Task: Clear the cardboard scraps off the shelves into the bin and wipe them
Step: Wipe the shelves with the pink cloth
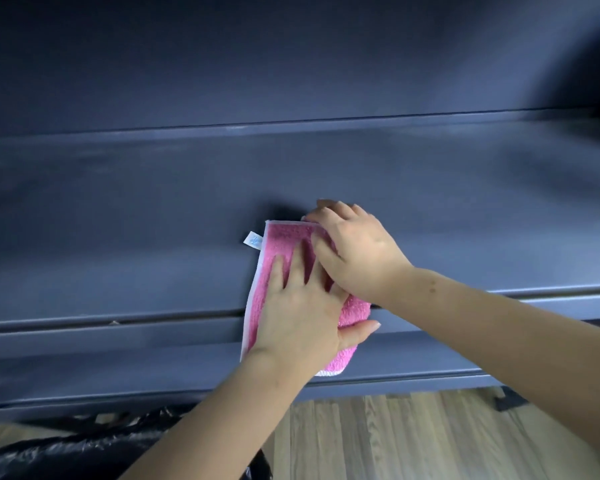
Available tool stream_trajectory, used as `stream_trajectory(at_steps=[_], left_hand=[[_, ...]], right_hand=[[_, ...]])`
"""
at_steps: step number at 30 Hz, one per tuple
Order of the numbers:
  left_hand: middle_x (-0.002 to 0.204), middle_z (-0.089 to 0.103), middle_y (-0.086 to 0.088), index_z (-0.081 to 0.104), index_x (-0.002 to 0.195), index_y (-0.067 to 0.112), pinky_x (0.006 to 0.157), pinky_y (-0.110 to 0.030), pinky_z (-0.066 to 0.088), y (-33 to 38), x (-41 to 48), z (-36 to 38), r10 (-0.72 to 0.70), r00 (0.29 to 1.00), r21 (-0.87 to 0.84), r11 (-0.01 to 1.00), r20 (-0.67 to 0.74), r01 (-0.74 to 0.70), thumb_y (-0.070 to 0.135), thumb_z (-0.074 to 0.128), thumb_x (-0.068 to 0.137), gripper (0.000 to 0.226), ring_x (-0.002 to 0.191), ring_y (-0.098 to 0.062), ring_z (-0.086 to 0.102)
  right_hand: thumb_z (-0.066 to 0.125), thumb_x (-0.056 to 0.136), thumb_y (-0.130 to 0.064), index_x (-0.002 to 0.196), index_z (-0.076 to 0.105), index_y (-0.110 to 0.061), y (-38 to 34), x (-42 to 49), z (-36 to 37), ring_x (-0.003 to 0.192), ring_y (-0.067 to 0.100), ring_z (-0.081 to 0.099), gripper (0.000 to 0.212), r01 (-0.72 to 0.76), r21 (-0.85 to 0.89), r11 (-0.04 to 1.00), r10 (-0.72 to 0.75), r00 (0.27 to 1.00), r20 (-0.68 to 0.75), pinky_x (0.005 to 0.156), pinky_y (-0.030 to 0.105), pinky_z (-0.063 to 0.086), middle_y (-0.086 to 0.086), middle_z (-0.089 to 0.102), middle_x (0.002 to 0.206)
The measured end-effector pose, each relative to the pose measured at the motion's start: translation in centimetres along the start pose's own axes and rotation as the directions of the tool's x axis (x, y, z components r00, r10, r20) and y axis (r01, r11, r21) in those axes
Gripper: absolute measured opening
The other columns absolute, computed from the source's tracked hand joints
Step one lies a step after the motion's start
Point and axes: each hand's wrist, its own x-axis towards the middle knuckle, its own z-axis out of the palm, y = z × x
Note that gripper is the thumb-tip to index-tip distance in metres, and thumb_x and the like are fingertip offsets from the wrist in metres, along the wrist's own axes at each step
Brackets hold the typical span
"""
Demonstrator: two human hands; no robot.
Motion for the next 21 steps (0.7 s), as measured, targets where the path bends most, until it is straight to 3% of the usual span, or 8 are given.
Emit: stream_trajectory(at_steps=[2,6,10,15,21], left_hand=[[0.103,0.072,-0.011,0.069,0.109,0.015,0.095,-0.048,0.036,2.1,1.0,-0.3,0.006,1.0,-0.017,1.0,0.006,-0.006,0.064,0.026,0.069,0.077,0.103,-0.034,0.065],[0.101,0.073,-0.011,0.068,0.113,0.015,0.089,-0.047,0.053,6.0,2.7,-0.8,0.018,0.999,-0.083,0.996,0.034,-0.015,0.056,0.025,0.067,0.075,0.096,-0.031,0.068],[0.094,0.074,-0.013,0.073,0.103,0.013,0.086,-0.047,0.054,9.1,3.7,-0.7,0.063,0.998,-0.075,0.995,0.009,-0.062,0.051,0.024,0.066,0.072,0.092,-0.029,0.07],[0.096,0.074,-0.011,0.072,0.106,0.016,0.091,-0.041,0.053,12.6,4.9,-0.3,0.128,0.989,-0.017,0.991,-0.073,-0.129,0.052,0.024,0.069,0.07,0.097,-0.025,0.069],[0.103,0.073,-0.006,0.068,0.113,0.018,0.094,-0.037,0.051,18.3,7.5,-0.1,0.252,0.961,0.02,0.968,-0.116,-0.251,0.064,0.055,0.062,0.07,0.102,-0.021,0.067]], right_hand=[[0.017,0.09,-0.037,0.132,0.047,-0.012,1.6,-1.0,-0.5,0.136,0.025,0.033,0.057,0.014,-0.039,0.999,-0.015,0.999,-0.036,0.111,0.028,0.017,0.008,0.037,0.148],[0.008,0.074,-0.045,0.126,0.052,-0.009,4.5,-2.9,-0.7,0.134,0.028,0.037,0.078,0.018,-0.021,1.0,-0.02,0.997,-0.072,0.111,0.035,0.025,0.012,0.043,0.144],[0.015,0.08,-0.045,0.128,0.048,-0.017,7.5,-4.9,-1.5,0.126,0.018,0.04,0.065,-0.063,0.077,0.995,0.064,0.998,-0.011,0.102,0.028,0.033,-0.002,0.048,0.135],[0.022,0.084,-0.04,0.13,0.049,-0.013,11.0,-7.3,-3.1,0.132,0.016,0.037,0.06,-0.081,0.112,0.99,0.086,0.995,-0.042,0.106,0.02,0.023,0.001,0.046,0.142],[0.018,0.083,-0.044,0.136,0.043,-0.014,17.2,-10.3,-5.0,0.14,0.013,0.026,0.066,-0.16,0.062,0.985,0.164,0.984,-0.072,0.109,0.016,0.01,0.001,0.037,0.149]])
